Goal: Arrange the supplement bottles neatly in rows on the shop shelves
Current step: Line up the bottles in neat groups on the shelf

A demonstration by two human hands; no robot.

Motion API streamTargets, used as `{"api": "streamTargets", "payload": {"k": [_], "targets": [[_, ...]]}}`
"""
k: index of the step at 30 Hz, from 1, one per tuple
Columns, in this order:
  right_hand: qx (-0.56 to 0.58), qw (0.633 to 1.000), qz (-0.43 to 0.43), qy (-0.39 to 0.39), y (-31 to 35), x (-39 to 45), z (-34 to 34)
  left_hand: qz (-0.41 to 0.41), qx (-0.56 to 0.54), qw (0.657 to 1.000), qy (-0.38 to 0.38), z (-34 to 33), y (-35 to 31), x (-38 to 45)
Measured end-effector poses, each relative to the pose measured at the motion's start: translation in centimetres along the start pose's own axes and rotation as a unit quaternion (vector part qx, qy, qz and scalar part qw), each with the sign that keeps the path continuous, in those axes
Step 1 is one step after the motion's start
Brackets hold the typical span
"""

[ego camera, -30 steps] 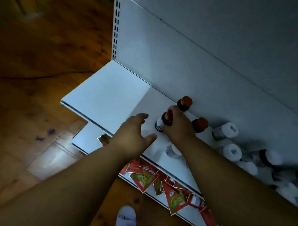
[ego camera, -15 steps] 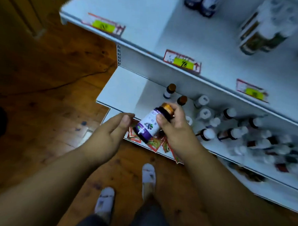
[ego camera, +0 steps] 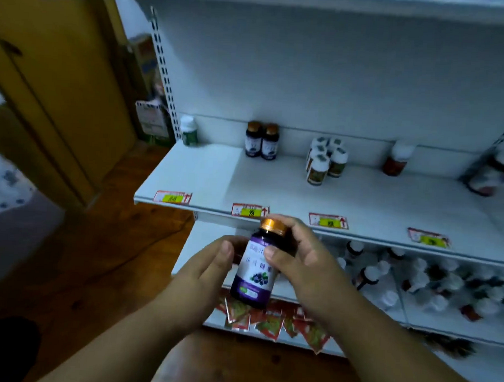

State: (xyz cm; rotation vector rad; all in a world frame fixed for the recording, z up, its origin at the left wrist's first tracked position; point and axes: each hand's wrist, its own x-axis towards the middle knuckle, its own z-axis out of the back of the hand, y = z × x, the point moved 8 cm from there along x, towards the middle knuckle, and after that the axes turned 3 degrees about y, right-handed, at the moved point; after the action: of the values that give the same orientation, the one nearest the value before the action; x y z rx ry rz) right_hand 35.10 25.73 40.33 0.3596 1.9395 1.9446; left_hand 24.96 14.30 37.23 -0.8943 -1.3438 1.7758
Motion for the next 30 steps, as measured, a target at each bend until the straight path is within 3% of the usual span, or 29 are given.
{"api": "streamTargets", "payload": {"k": [6,11,13,18,22,30], "targets": [[-0.075,0.995,0.051,-0.037,2.6,3.9,4.3,-0.008,-0.008,1.0,-0.011,-0.8,-1.3,5.2],[-0.14,0.986,0.077,-0.053,4.1,10.0,5.3,-0.036,0.108,0.993,-0.007,2.8,-1.6,10.7],[-0.202,0.973,0.085,-0.073,4.3,13.4,5.4,-0.049,0.204,0.978,-0.015,5.1,-1.2,13.8],[-0.358,0.925,0.078,-0.101,3.8,22.0,4.6,-0.048,0.435,0.898,0.045,9.1,1.0,23.2],[-0.432,0.894,0.074,-0.097,1.8,27.8,4.0,-0.004,0.463,0.884,0.058,11.0,3.5,29.9],[-0.498,0.855,0.072,-0.124,-0.9,34.3,5.7,-0.032,0.528,0.846,0.065,11.0,5.7,36.9]]}}
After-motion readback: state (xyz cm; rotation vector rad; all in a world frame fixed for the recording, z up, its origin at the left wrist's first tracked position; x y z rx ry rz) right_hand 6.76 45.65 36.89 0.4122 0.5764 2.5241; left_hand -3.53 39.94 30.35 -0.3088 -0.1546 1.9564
